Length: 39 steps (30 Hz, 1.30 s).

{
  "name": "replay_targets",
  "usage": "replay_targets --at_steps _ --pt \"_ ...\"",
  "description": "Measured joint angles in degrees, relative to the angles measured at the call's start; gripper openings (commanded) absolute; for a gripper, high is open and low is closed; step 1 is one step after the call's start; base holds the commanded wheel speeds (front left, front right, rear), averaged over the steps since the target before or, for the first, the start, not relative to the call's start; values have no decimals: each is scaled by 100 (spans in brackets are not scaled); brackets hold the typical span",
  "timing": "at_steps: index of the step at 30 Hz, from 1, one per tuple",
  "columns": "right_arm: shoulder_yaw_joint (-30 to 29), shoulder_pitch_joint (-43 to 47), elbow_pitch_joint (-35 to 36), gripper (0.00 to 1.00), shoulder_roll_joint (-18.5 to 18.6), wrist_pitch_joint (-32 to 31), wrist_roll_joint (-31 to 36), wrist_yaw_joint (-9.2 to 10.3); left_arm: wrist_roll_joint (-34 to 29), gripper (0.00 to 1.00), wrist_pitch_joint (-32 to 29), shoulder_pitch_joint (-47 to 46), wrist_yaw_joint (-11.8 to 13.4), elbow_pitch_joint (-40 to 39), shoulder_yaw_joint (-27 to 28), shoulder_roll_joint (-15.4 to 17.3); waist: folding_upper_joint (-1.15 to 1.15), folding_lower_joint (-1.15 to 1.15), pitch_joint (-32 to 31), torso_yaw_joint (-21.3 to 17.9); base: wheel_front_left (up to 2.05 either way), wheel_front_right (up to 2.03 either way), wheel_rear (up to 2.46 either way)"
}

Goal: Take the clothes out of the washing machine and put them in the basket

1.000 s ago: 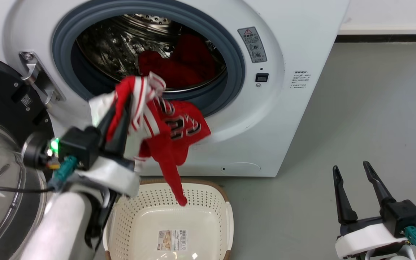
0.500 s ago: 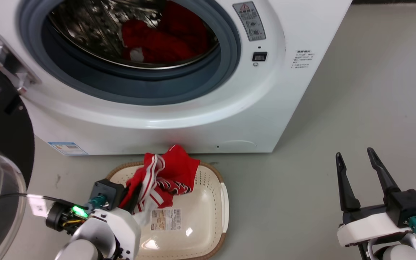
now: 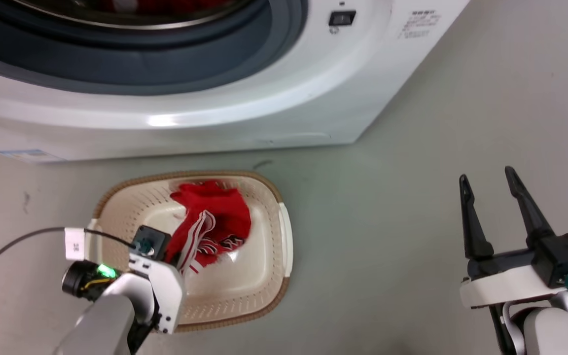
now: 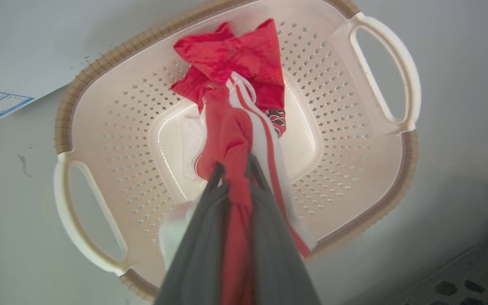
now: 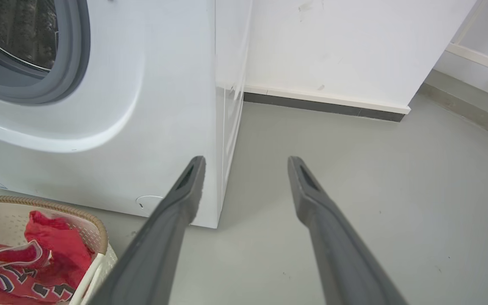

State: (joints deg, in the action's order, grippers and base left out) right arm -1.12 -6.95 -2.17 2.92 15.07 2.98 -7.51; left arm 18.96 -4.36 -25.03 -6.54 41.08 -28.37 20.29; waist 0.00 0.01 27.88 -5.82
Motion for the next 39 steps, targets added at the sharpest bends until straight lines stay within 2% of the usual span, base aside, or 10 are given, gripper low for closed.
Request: replay_targets --at_steps 12,23,24,25,34,39 --pt "70 -293 142 100 2 -1 -164 0 -9 0 665 -1288 -52 1907 -101 -169 0 1 1132 -416 0 0 0" --pt "71 -386 178 100 1 0 -252 0 101 0 1117 -1785 -78 2774 -197 -334 0 0 1537 -529 0 0 0" --pt "65 -404 172 100 1 0 -252 0 107 14 1200 -1797 -78 2805 -204 -358 0 0 1532 -522 0 0 0" --pt "65 -424 162 100 1 -1 -252 0 104 100 1265 -1814 -79 2850 -210 -376 0 0 1521 -514 0 0 0" --pt "22 -472 23 100 1 0 -249 0 159 100 1711 -1718 -85 3043 -313 -538 0 0 1138 -410 0 0 0" --pt "26 -443 -64 100 1 0 -215 0 257 100 1916 -1533 -86 2832 -276 -669 0 0 755 -310 0 0 0"
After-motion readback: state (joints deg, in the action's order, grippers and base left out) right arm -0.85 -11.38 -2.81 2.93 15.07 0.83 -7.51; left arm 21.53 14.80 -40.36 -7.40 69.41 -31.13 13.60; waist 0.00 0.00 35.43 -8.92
